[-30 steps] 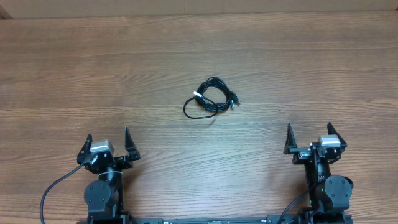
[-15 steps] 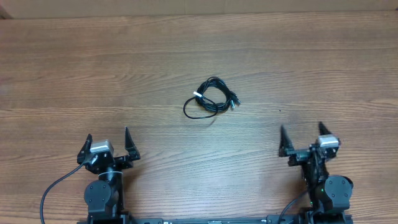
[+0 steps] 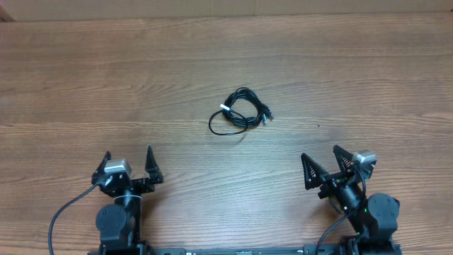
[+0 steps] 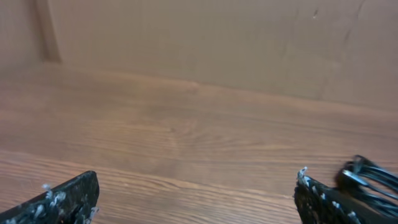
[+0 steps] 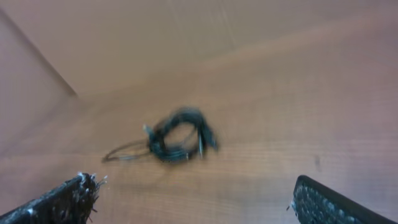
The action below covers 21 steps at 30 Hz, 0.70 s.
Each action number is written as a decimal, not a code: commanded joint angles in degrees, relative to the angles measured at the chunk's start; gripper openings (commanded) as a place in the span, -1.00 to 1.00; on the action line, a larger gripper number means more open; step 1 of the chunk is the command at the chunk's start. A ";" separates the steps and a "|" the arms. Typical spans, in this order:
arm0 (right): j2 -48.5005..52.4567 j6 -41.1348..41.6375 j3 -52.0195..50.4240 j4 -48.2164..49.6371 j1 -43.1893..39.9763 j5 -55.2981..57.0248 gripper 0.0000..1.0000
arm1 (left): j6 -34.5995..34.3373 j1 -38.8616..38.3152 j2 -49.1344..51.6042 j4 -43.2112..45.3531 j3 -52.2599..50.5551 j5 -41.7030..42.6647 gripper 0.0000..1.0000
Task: Untangle cables
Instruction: 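Reach the left gripper to the cable bundle and grasp it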
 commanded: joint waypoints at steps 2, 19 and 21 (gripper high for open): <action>10.84 0.70 13.25 -3.39 0.55 1.73 1.00 | -10.05 -0.44 6.54 -0.26 9.68 10.93 1.00; 56.43 -1.25 49.05 -27.74 0.55 -7.19 0.99 | 4.66 -27.19 85.99 -52.13 90.75 2.99 1.00; 57.00 1.09 49.20 -28.61 0.55 -2.23 1.00 | 4.61 -29.35 95.36 -57.09 98.38 3.87 0.99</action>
